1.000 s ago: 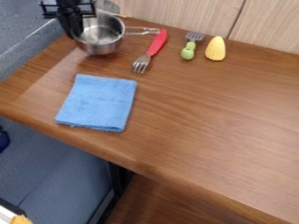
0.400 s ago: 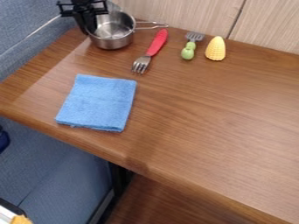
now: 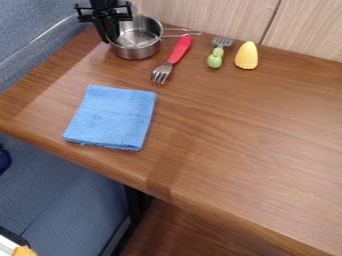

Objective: Moved the pot in the upper left corner of the table

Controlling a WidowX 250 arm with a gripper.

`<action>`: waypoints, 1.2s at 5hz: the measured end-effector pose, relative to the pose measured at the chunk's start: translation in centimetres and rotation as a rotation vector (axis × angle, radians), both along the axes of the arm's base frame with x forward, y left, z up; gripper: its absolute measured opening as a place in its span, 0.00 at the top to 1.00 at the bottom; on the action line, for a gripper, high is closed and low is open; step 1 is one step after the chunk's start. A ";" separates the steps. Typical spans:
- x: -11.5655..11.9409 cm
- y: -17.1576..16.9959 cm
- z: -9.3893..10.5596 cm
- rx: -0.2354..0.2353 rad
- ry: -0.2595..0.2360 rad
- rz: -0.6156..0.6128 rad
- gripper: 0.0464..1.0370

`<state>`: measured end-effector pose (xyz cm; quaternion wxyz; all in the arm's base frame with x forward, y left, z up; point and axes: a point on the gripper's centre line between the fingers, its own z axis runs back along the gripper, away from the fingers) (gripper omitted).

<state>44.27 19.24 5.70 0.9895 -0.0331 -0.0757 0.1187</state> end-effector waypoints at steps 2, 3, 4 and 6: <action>-0.1 0.0 -0.8 0.019 0.061 0.025 0.74; -0.3 0.1 -0.8 0.028 0.077 0.044 0.46; -0.2 0.2 -0.8 0.046 0.075 0.043 0.16; -0.6 -0.2 -0.6 0.057 0.078 0.049 0.03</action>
